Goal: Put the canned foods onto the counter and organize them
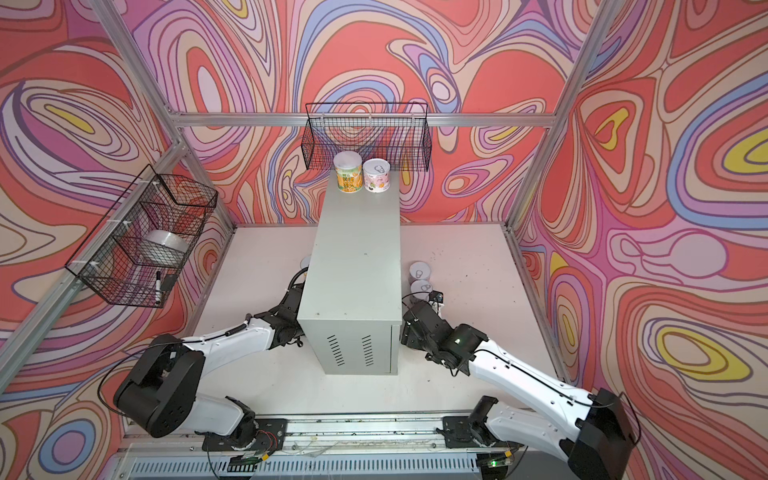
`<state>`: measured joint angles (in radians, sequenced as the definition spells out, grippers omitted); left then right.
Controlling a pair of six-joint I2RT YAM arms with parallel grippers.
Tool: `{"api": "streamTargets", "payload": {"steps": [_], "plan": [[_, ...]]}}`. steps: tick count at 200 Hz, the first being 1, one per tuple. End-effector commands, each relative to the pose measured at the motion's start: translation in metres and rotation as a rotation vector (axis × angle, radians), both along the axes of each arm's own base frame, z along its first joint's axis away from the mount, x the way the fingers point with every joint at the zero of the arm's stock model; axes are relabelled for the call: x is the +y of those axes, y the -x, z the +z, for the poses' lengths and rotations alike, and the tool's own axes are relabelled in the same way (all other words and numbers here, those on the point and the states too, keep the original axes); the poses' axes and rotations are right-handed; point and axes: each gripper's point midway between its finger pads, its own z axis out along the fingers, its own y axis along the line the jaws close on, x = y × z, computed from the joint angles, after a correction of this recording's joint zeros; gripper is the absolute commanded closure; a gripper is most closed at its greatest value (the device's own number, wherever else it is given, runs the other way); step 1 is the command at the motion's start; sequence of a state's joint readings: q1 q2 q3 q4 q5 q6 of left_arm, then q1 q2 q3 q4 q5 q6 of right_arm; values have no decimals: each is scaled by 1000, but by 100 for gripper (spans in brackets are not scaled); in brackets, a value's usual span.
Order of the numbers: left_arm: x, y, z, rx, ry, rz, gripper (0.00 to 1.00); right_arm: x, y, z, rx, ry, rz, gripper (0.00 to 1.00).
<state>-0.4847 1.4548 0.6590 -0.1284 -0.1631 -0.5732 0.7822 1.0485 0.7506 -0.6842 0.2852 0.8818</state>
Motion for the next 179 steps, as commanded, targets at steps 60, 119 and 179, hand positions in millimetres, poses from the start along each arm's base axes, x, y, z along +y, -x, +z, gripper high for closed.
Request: {"api": "streamTargets", "payload": {"steps": [60,119,179], "plan": [[9,4,-6,17,-42,22,76,5,-1,-6,-4,-1,22,21],[22,18,25,22,-73,35,100,1,-2,3,-35,-6,8,21],[35,31,100,-15,-48,8,100,-16,3,19,-84,8,-22,20]]}}
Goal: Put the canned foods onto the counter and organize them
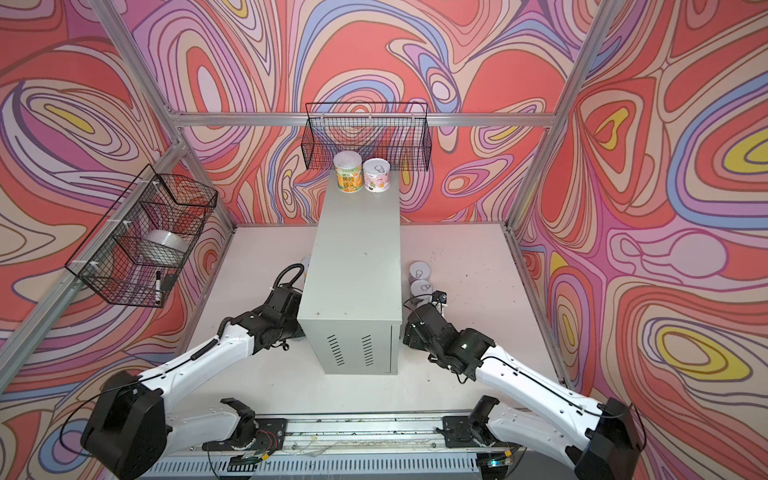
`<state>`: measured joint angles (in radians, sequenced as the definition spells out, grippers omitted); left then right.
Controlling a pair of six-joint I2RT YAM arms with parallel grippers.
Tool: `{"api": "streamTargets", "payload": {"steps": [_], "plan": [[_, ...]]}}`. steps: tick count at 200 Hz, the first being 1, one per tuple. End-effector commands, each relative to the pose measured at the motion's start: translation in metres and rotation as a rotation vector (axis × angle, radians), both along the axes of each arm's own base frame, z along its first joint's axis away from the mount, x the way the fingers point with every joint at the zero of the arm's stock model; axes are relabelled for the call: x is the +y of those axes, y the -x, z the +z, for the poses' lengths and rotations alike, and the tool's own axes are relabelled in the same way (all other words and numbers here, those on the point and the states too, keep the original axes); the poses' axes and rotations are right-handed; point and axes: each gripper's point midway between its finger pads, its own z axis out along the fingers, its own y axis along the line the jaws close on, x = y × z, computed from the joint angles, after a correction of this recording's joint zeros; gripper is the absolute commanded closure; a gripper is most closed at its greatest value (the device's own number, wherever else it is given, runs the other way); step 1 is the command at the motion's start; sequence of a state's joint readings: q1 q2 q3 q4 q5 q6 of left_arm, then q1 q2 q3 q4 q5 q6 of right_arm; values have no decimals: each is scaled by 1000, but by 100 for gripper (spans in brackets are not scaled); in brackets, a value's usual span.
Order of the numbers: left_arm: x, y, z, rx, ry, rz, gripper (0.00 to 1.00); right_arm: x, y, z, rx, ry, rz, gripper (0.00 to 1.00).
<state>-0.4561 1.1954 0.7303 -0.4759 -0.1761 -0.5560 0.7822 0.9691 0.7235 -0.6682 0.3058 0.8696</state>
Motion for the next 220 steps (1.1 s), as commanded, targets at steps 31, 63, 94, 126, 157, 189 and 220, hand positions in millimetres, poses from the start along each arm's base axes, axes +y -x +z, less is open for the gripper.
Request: {"api": "streamTargets", "payload": {"steps": [31,63,94,126,157,189,220], "plan": [[21,0,103,-86,-58,-17,100,-19,3,12,-50,38,-45,19],[32,-5,166,-176,-87,-26,100,-21,2,17,-66,40,-44,19],[30,-6,213,-225,-98,-69,100,-22,1,22,-86,43,-43,19],[22,-7,253,-280,-72,-126,100,-26,-2,32,-118,63,-46,18],[16,-13,289,-341,-65,-166,100,-25,-7,40,-140,76,-45,18],[3,-19,331,-423,-18,-219,100,-24,-12,53,-173,83,-37,18],[-21,-29,354,-468,26,-282,100,-28,-21,73,-210,119,-43,18]]}}
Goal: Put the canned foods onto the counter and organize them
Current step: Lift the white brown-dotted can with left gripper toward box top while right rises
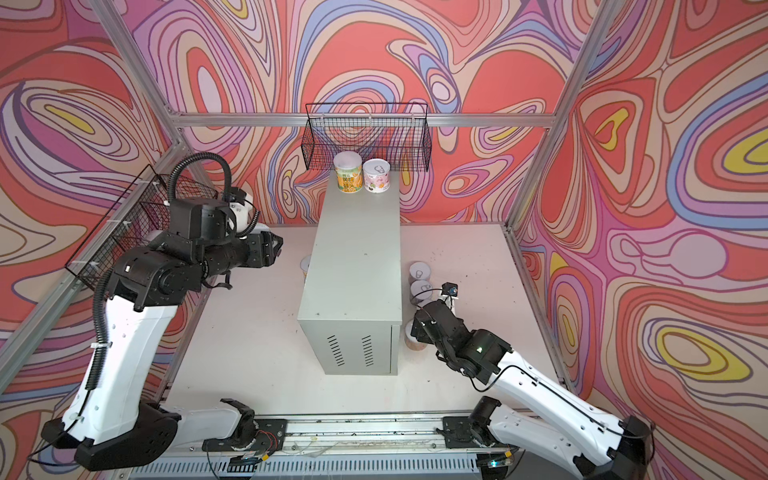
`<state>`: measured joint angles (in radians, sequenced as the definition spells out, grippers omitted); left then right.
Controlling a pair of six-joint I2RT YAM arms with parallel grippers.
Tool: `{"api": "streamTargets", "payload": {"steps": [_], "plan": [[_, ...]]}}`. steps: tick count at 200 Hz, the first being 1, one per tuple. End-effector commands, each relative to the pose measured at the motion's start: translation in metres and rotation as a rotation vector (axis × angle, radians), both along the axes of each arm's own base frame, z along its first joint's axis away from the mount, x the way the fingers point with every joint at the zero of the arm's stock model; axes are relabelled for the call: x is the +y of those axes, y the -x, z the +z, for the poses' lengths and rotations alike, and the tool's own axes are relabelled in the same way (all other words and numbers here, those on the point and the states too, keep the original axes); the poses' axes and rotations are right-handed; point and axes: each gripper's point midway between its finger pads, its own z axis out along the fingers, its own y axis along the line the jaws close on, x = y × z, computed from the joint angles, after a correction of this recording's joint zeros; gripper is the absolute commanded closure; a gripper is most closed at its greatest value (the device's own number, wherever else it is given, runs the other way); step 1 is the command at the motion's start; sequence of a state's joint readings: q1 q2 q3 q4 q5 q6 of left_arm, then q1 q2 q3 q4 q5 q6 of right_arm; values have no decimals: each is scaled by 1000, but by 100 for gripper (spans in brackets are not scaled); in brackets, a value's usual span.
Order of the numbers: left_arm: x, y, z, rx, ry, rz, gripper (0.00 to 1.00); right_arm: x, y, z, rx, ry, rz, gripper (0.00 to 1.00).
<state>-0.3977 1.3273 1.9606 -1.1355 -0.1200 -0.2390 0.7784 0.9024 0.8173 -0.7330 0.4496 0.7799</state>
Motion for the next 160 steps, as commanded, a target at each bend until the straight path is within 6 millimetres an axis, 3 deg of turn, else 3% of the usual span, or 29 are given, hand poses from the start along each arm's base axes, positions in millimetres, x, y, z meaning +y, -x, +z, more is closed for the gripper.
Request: {"api": "streamTargets", "payload": {"steps": [1,48,76,122,160], "plan": [[-19,-3,23,-53,19,-80,100,-7,-8,22,-50,49,-12,18],[-54,-21,54,-111,42,-183,100,-30,-17,54,-92,114,-42,17],[-83,-39,61,-116,60,-254,100,-39,-26,71,-99,108,-41,17],[-114,-83,46,-89,83,-275,100,-29,-40,114,-152,123,13,17],[-129,-105,34,-81,111,-275,100,-16,-51,152,-214,105,61,18]]}}
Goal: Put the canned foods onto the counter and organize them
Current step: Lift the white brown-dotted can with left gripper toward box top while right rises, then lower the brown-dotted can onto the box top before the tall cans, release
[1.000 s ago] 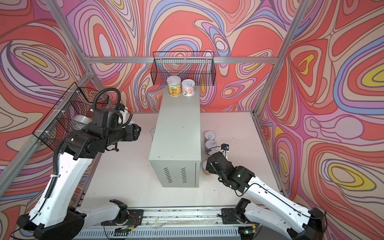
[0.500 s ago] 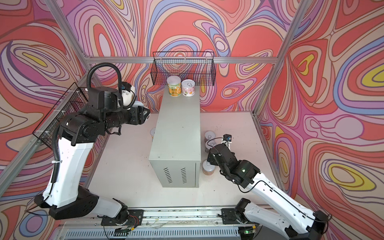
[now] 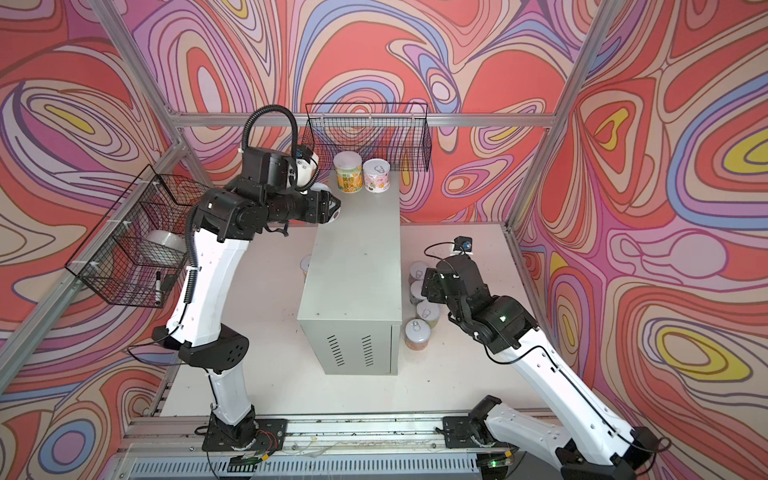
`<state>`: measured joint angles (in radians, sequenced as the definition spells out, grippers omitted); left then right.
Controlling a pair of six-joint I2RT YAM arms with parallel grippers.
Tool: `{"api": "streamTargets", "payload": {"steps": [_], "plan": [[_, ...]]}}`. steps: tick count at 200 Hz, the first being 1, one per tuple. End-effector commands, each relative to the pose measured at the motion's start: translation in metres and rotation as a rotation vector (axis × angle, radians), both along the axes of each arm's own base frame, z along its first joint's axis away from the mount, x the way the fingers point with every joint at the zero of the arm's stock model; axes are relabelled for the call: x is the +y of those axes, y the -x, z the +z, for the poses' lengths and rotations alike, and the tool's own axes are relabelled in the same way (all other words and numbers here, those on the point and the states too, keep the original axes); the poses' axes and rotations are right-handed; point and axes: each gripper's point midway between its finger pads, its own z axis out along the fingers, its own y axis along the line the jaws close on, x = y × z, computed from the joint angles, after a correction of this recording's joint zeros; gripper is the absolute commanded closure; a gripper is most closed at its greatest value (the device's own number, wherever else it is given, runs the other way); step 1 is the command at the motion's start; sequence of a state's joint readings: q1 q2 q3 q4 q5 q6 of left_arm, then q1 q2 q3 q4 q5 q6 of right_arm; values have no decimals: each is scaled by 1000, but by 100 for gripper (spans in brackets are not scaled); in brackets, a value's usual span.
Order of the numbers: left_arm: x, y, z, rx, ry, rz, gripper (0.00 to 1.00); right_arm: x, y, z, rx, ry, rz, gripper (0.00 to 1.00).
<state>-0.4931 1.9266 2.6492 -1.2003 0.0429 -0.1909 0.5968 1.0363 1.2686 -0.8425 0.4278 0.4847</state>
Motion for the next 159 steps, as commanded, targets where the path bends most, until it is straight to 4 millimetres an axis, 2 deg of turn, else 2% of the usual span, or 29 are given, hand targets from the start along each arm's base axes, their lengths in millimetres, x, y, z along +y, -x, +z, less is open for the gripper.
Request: {"api": "streamTargets", "payload": {"steps": [1,21,60,74,83,95,117,148,159], "plan": [[-9,-4,24,-75,69,-17,100,6,-4,22,-31,17,51,18],[-14,-10,20,-69,80,-16,100,11,-9,37,-65,12,67,18],[-17,-16,14,-52,88,-1,100,22,-18,50,-107,-3,99,17],[-18,-18,12,-50,88,1,85,27,-22,51,-113,-10,112,17],[-19,-18,11,-48,92,2,79,30,-24,52,-117,-14,120,17],[-20,-19,9,-41,96,-3,63,35,-26,51,-117,-21,134,17],[-22,-21,4,-28,92,-1,53,39,-31,51,-122,-24,144,17],[-27,-25,1,-17,108,-8,47,46,-34,53,-131,-40,163,17],[-29,-26,-1,-12,114,-12,41,48,-35,53,-131,-42,167,17]]}}
